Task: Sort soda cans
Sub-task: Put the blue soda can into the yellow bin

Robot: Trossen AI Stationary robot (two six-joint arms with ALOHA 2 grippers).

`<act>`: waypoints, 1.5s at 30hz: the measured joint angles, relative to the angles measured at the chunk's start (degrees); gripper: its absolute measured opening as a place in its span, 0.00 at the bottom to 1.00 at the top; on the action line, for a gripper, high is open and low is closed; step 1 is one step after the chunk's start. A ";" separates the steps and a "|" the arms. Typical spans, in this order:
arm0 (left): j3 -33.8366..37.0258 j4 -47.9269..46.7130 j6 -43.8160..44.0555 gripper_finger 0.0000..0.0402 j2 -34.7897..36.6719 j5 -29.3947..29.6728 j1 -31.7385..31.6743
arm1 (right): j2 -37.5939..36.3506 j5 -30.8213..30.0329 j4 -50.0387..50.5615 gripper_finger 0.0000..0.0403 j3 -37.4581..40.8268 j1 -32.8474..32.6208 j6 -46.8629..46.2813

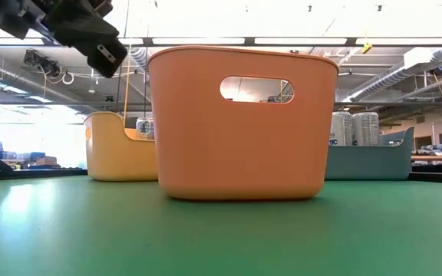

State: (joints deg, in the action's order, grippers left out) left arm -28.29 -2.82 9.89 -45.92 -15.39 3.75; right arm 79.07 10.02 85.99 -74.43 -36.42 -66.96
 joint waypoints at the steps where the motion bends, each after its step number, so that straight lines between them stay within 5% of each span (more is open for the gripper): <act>1: 0.00 -0.02 0.01 0.00 0.58 0.34 0.00 | 0.00 -0.67 -0.28 0.87 -0.02 0.00 0.04; 22: 0.00 -3.37 -0.20 0.00 1.73 1.87 0.00 | 0.04 -2.64 -12.76 0.86 12.24 0.07 5.60; 26: 0.00 -3.16 -0.20 0.00 1.73 1.89 0.00 | 0.04 -1.94 -14.09 0.76 13.61 0.16 5.29; 30: 0.00 -3.10 -0.11 0.00 1.73 1.92 0.00 | 0.04 -0.55 -14.16 0.55 14.18 0.68 5.92; 38: -2.23 -4.17 0.86 0.00 1.73 2.34 0.00 | 0.11 -4.06 -11.55 0.55 5.88 8.43 15.87; 45: -9.00 -16.35 -0.39 0.00 1.73 8.57 0.00 | 2.74 -13.10 -6.99 0.55 -10.31 20.84 32.07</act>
State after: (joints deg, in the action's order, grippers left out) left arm -37.29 -19.17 9.50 -44.18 -6.82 3.75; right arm 81.80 -3.08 79.00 -84.74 -15.58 -34.89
